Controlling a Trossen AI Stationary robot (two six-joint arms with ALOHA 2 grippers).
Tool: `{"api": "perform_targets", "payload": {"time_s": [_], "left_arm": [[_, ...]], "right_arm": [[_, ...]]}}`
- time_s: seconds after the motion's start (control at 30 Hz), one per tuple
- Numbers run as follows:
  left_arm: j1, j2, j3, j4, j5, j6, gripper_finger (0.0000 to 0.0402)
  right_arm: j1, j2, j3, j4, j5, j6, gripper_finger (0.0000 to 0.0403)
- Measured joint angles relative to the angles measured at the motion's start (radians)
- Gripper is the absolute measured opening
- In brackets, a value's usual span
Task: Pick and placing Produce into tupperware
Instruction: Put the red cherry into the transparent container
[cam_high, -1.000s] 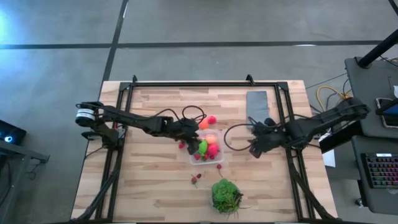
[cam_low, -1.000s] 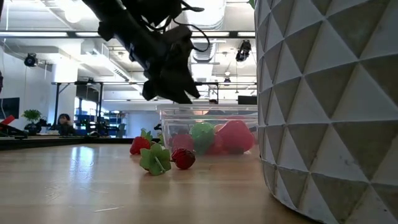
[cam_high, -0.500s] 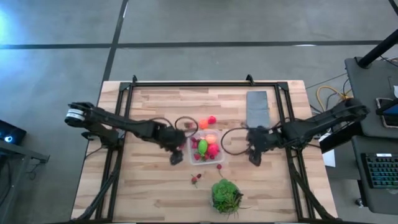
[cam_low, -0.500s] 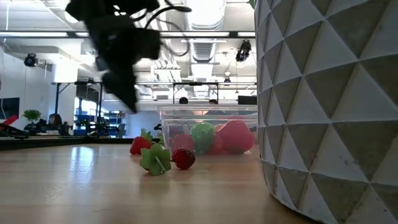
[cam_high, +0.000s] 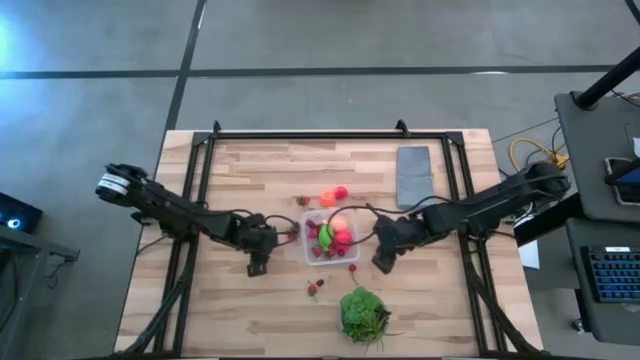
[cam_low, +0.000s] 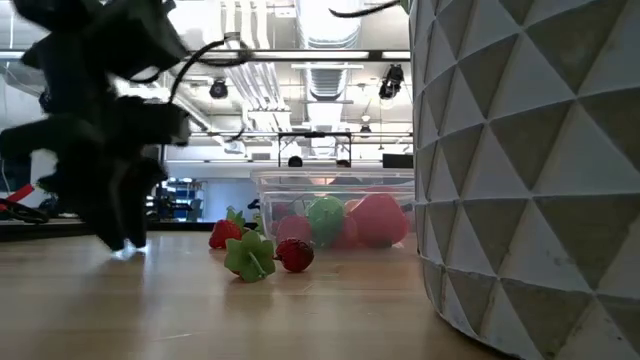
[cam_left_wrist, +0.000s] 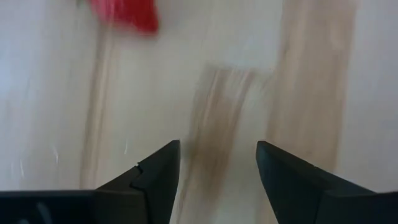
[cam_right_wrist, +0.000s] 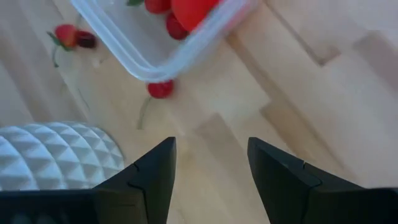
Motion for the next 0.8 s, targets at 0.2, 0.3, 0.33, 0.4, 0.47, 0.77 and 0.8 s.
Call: {"api": "perform_targets", "payload": {"time_s": [0.2,0.3,0.33,0.4,0.47,0.77,0.8], "left_arm": [[-0.001,-0.087,-0.144,0.165,-0.056,0.003,0.0185],[0.001,-0.135,-0.197,0.204,-0.11,0.002,0.0184],[0.0,-0.149,-0.21,0.213,-0.12,0.0,0.0184],[0.001,-0.18,-0.237,0.21,-0.161,-0.002,0.0184],[0.001,-0.205,-0.264,0.226,-0.205,-0.002,0.0184],[0.002,-0.269,-0.367,0.316,-0.336,0.07,0.0184],[0.003,-0.272,-0.372,0.323,-0.335,0.072,0.0184]], "right_arm": [[-0.011,0.16,0.156,-0.176,-0.079,0.071,0.0192],[-0.011,0.22,0.242,-0.27,-0.097,0.059,0.0192],[-0.011,0.24,0.269,-0.305,-0.097,0.053,0.0192],[-0.011,0.277,0.324,-0.359,-0.097,0.029,0.0192],[-0.011,0.306,0.375,-0.397,-0.096,0.006,0.0192],[-0.012,0.395,0.5,-0.434,-0.097,0.002,0.0193],[-0.012,0.403,0.508,-0.431,-0.097,0.003,0.0196]]}}
